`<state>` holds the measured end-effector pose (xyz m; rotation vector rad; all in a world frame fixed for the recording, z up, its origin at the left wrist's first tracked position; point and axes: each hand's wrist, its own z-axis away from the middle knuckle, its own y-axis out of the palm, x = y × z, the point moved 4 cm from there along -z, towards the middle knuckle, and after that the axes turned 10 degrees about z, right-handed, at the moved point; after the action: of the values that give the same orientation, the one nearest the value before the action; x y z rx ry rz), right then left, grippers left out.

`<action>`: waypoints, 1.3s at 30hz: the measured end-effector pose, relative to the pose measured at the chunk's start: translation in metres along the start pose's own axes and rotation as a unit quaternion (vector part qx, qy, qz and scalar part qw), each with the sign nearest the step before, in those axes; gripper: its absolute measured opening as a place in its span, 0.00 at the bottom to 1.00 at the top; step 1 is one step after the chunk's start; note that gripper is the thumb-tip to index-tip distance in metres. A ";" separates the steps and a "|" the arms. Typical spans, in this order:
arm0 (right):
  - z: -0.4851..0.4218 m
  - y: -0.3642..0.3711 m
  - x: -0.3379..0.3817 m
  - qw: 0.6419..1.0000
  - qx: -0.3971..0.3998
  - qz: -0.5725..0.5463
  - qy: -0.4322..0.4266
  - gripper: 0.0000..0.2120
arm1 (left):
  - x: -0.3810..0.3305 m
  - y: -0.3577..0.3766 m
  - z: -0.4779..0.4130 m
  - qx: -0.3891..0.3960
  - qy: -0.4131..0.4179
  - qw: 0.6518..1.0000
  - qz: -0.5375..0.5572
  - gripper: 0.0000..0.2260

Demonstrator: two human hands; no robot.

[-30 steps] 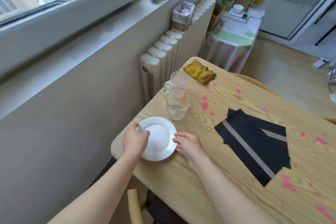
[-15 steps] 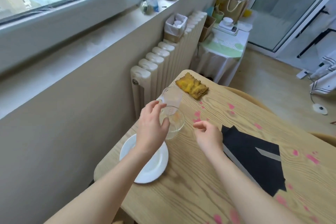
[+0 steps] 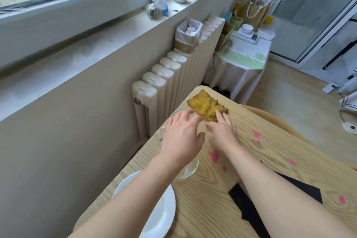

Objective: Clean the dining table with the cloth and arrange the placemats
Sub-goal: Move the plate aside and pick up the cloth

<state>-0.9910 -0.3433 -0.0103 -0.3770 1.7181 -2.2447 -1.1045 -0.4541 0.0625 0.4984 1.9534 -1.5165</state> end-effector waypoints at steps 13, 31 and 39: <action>0.055 0.008 -0.017 0.997 -0.058 -0.030 -0.030 0.11 | -0.006 0.006 0.000 -0.032 0.017 0.999 0.026 0.13; 0.158 0.044 0.022 0.996 0.021 -0.068 -0.046 0.18 | -0.034 -0.003 0.056 -0.087 0.122 0.987 0.057 0.08; 0.203 0.051 0.023 0.991 0.096 -0.088 0.006 0.21 | -0.061 0.004 0.092 -0.081 0.173 0.979 0.068 0.09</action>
<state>-0.9323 -0.5458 -0.0075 -0.4867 1.5081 -2.5164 -1.0349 -0.5369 0.0851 0.8503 2.2306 -1.2355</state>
